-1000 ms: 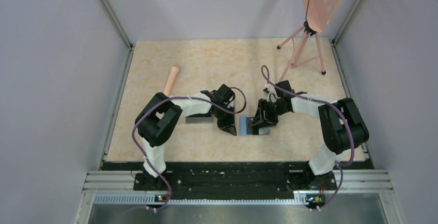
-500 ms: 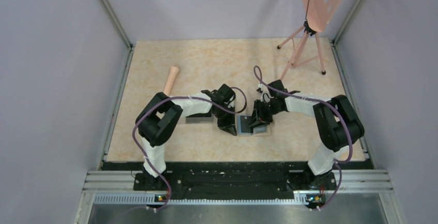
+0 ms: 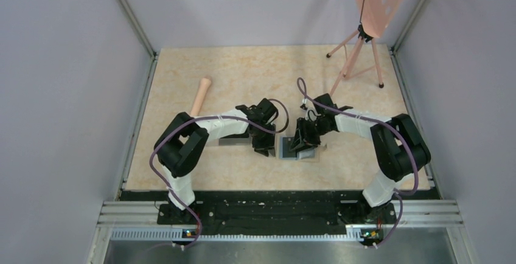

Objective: Put the credit cards into the card holder
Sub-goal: Insert the credit card into the card holder.

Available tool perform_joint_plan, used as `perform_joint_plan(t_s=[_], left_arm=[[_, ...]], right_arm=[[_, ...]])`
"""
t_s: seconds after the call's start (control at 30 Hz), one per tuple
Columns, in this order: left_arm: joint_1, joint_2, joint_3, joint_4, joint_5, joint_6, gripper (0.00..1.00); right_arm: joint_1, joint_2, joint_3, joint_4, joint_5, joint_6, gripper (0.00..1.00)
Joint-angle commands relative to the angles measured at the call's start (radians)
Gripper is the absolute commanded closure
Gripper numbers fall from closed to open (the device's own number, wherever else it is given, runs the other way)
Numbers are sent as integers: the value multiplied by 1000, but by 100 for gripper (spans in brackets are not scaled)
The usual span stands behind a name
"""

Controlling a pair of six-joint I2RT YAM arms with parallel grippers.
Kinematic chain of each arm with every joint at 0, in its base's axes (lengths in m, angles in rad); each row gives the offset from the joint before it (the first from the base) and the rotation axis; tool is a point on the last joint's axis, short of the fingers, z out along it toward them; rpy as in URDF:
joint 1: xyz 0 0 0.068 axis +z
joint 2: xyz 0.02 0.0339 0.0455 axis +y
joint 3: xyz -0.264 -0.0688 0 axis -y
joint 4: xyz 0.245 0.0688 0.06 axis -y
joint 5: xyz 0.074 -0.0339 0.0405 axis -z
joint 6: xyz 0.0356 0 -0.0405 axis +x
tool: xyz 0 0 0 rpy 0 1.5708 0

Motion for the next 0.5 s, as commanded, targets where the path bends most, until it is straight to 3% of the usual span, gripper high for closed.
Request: perform_joint_plan(t_s=[0.0, 0.13, 0.47], left_arm=[[7, -70, 42, -77, -121, 20, 62], [14, -73, 56, -61, -85, 9, 54], [37, -40, 42, 113, 85, -33, 50]], right_arm=[[19, -60, 36, 15, -40, -5, 63], [18, -68, 44, 5, -23, -2, 63], [18, -73, 43, -16, 42, -27, 65]])
